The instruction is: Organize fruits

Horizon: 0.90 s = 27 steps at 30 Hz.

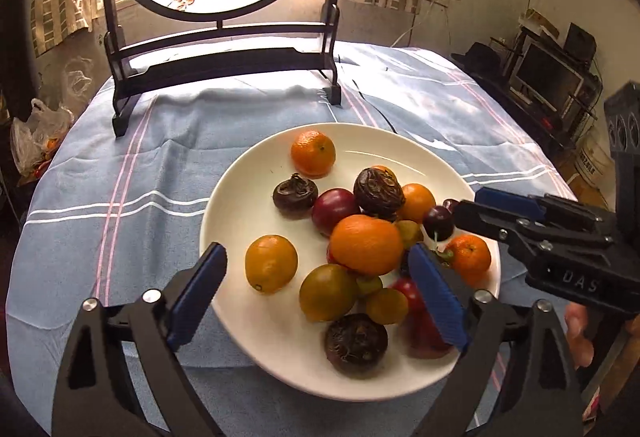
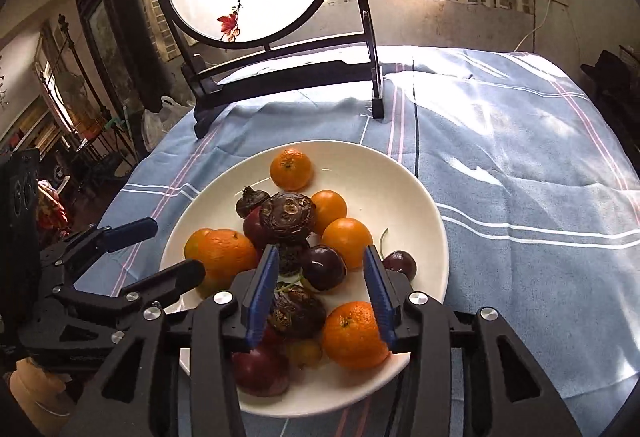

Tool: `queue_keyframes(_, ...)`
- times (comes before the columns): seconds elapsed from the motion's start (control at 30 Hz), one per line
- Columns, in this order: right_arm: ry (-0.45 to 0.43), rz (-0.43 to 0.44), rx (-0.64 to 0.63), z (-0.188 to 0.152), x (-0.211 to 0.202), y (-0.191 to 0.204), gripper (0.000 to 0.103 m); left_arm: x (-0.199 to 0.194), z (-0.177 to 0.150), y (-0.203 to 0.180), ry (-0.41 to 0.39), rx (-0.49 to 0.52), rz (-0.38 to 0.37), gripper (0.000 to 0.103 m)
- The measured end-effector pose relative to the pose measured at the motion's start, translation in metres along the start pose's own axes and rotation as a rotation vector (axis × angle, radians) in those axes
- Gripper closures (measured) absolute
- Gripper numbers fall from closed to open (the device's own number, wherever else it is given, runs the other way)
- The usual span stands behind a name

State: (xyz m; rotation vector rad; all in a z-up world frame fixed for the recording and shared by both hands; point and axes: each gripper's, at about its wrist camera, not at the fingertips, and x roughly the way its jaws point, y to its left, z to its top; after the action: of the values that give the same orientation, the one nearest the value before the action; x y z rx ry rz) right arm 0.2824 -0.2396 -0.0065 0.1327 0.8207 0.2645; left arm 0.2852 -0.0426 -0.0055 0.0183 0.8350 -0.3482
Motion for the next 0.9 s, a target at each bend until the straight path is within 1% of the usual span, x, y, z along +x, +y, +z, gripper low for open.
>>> queue_keyframes(0.03, -0.001, 0.011, 0.004, -0.004, -0.006, 0.0, 0.055, -0.007, -0.004, 0.002, -0.006, -0.008, 0.001, 0.01)
queue_keyframes(0.07, -0.009, 0.018, 0.007, -0.009, -0.014, 0.0, 0.047, -0.015, -0.009, 0.003, -0.009, -0.011, 0.004, 0.007)
queue_keyframes(0.1, -0.02, 0.017, 0.01, -0.015, -0.024, 0.0, 0.033, -0.023, -0.016, 0.004, -0.013, -0.013, 0.007, 0.006)
queue_keyframes(0.13, -0.034, 0.004, 0.011, -0.024, -0.035, 0.0, 0.027, -0.032, -0.025, 0.004, -0.017, -0.014, 0.01, 0.005)
queue_keyframes(0.17, -0.05, -0.005, 0.008, -0.034, -0.046, 0.002, 0.017, -0.041, -0.034, 0.003, -0.016, -0.013, 0.012, 0.005)
queue_keyframes(0.2, -0.064, -0.008, -0.001, -0.045, -0.057, 0.004, 0.01, -0.05, -0.045, 0.003, -0.015, -0.014, 0.015, 0.005)
queue_keyframes(0.27, -0.067, -0.029, -0.039, -0.07, -0.077, 0.01, 0.004, -0.069, -0.071, 0.0, -0.015, -0.015, 0.034, 0.005)
queue_keyframes(0.33, -0.073, -0.049, -0.071, -0.094, -0.094, 0.015, 0.004, -0.091, -0.095, -0.011, -0.039, 0.019, 0.081, 0.005)
queue_keyframes(0.37, -0.079, -0.061, -0.078, -0.106, -0.102, 0.017, 0.004, -0.103, -0.106, -0.017, -0.065, 0.043, 0.122, 0.005)
queue_keyframes(0.43, -0.097, -0.061, -0.077, -0.125, -0.121, 0.019, 0.004, -0.127, -0.126, -0.03, -0.104, 0.056, 0.204, 0.005)
queue_keyframes(0.47, -0.107, -0.053, -0.073, -0.133, -0.13, 0.018, 0.004, -0.138, -0.133, -0.033, -0.114, 0.05, 0.213, 0.005)
queue_keyframes(0.57, -0.121, -0.045, -0.057, -0.146, -0.156, 0.013, 0.004, -0.169, -0.149, -0.034, -0.138, 0.004, 0.146, 0.005)
queue_keyframes(0.6, -0.128, -0.047, -0.05, -0.15, -0.166, 0.01, 0.004, -0.179, -0.153, -0.034, -0.153, -0.003, 0.143, 0.005)
queue_keyframes(0.7, -0.163, -0.063, -0.053, -0.161, -0.197, 0.007, 0.004, -0.205, -0.164, -0.039, -0.206, 0.003, 0.211, 0.005)
queue_keyframes(0.73, -0.179, -0.073, -0.058, -0.165, -0.206, 0.005, 0.004, -0.213, -0.167, -0.04, -0.221, 0.003, 0.222, 0.005)
queue_keyframes(0.8, -0.202, -0.094, -0.046, -0.172, -0.217, -0.002, 0.004, -0.225, -0.171, -0.04, -0.234, -0.012, 0.219, 0.005)
queue_keyframes(0.87, -0.207, -0.097, -0.015, -0.179, -0.226, -0.013, 0.004, -0.233, -0.175, -0.04, -0.242, -0.025, 0.206, 0.005)
queue_keyframes(0.9, -0.208, -0.099, -0.001, -0.182, -0.229, -0.018, 0.004, -0.237, -0.176, -0.041, -0.246, -0.025, 0.213, 0.005)
